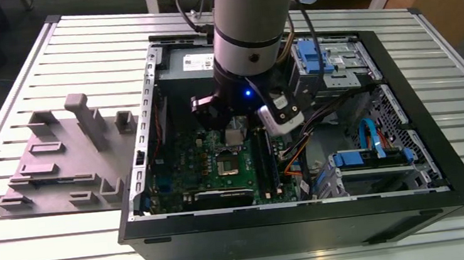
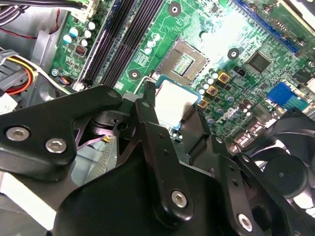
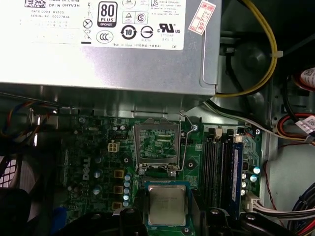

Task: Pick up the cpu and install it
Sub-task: 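Place the cpu into insertion slot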

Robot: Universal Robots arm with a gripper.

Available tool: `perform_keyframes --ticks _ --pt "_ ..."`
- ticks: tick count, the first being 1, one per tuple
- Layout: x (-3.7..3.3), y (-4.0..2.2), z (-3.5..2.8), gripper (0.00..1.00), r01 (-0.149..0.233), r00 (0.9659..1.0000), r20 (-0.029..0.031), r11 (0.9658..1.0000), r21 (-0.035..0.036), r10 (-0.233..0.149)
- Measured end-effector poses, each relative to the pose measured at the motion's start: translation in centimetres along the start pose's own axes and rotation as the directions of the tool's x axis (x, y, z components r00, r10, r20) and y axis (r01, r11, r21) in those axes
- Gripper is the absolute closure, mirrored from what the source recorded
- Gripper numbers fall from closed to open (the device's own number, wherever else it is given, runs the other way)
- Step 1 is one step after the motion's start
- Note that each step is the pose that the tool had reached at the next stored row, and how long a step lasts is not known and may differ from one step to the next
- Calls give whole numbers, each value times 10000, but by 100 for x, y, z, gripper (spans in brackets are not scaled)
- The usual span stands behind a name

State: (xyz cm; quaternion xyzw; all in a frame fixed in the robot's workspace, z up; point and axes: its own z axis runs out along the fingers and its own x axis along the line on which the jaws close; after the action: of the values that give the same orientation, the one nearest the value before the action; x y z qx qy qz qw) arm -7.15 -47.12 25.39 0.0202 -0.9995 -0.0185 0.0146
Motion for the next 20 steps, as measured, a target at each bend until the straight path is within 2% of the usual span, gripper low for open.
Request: perform_keyframes --ticks 11,14,20 --pt "0 -6 34 55 -2 10000 -1 10000 0 2" --pt "-2 -9 71 55 0 10000 1 10000 -2 0" --pt "2 -72 125 55 -48 10000 2 10000 -3 48"
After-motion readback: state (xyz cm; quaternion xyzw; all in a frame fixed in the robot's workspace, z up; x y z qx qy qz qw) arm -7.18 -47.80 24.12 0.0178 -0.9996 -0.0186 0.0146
